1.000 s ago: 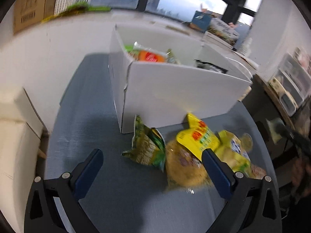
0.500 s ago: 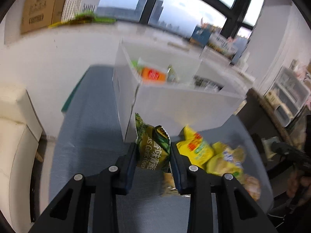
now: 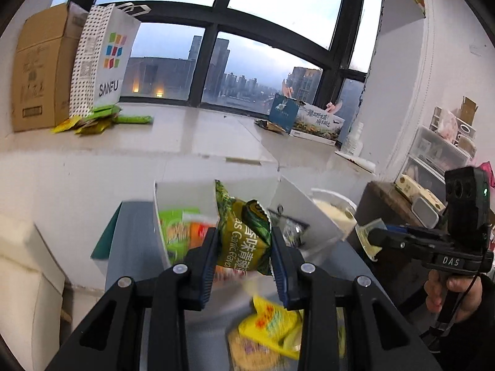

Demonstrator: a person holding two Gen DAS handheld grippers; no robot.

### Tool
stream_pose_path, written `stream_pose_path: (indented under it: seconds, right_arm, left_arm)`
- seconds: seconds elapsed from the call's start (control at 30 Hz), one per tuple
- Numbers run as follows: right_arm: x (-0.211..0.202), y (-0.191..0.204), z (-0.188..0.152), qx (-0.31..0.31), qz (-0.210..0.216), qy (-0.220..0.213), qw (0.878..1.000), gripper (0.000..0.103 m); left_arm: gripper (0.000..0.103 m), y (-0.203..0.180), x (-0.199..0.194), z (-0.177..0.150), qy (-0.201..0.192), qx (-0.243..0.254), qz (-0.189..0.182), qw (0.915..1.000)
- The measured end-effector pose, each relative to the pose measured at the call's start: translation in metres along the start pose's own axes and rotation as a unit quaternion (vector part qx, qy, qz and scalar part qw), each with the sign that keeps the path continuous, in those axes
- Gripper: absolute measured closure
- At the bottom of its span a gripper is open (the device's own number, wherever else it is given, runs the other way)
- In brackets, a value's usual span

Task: Organize snacks
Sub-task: 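Drop the cake cup into the white box with right gripper while left drops the green bag, then return the right gripper to the pile and grasp another clear cake cup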

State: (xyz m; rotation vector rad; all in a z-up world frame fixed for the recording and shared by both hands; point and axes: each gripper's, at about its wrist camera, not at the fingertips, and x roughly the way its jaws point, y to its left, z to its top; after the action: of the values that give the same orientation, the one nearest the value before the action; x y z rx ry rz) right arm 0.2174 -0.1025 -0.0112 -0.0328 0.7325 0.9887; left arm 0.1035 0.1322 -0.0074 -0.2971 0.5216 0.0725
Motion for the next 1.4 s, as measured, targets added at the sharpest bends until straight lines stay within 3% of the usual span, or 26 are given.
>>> stream_pose_path:
  seconds: [0.1, 0.17, 0.23, 0.27, 0.33, 0.37, 0.4, 0.5, 0.9, 1.23, 1.4]
  right_arm:
    - [0.018, -0.011, 0.024, 0.003, -0.008, 0.001, 1.0, 0.068]
    - [0.036, -0.017, 0.036, -0.011, -0.055, 0.011, 0.998, 0.068]
    - [0.049, -0.023, 0.042, -0.008, -0.063, 0.016, 0.998, 0.068]
    - [0.056, -0.028, 0.044, -0.005, -0.061, 0.021, 0.998, 0.068]
    - [0.071, -0.035, 0.049, -0.004, -0.059, 0.044, 0.997, 0.062]
    - [0.079, -0.039, 0.05, -0.005, -0.06, 0.062, 0.996, 0.031]
    - [0.088, -0.041, 0.051, -0.007, -0.078, 0.083, 0.993, 0.0]
    - [0.086, -0.046, 0.049, -0.012, -0.112, 0.071, 0.991, 0.0]
    - [0.053, -0.044, 0.026, 0.0, -0.081, 0.049, 0.996, 0.0]
    - [-0.014, -0.03, -0.056, 0.01, -0.04, 0.033, 0.999, 0.0]
    - [-0.046, -0.035, -0.11, 0.059, -0.023, 0.018, 0.998, 0.0]
  left_arm:
    - [0.067, 0.009, 0.028, 0.019, 0.02, -0.023, -0.007, 0.9995]
    - [0.067, 0.008, 0.044, 0.023, 0.028, -0.018, 0.002, 0.9994]
    - [0.066, 0.007, 0.059, 0.025, 0.038, -0.004, 0.012, 0.9992]
    - [0.064, 0.007, 0.067, 0.025, 0.048, -0.001, 0.014, 0.9988]
    - [0.045, 0.009, 0.086, 0.022, 0.087, -0.004, 0.018, 0.996]
    - [0.01, 0.01, 0.093, 0.021, 0.111, -0.008, 0.037, 0.9932]
    - [0.0, 0.01, 0.094, 0.019, 0.111, -0.007, 0.049, 0.9926]
    - [0.0, 0.01, 0.089, 0.017, 0.098, -0.002, 0.049, 0.994]
    - [0.0, 0.014, 0.05, 0.005, 0.069, -0.028, 0.03, 0.9968]
    - [0.0, -0.022, -0.014, -0.04, 0.044, -0.021, -0.021, 0.9986]
    - [0.0, -0.037, -0.042, -0.069, 0.04, -0.026, -0.038, 0.9981]
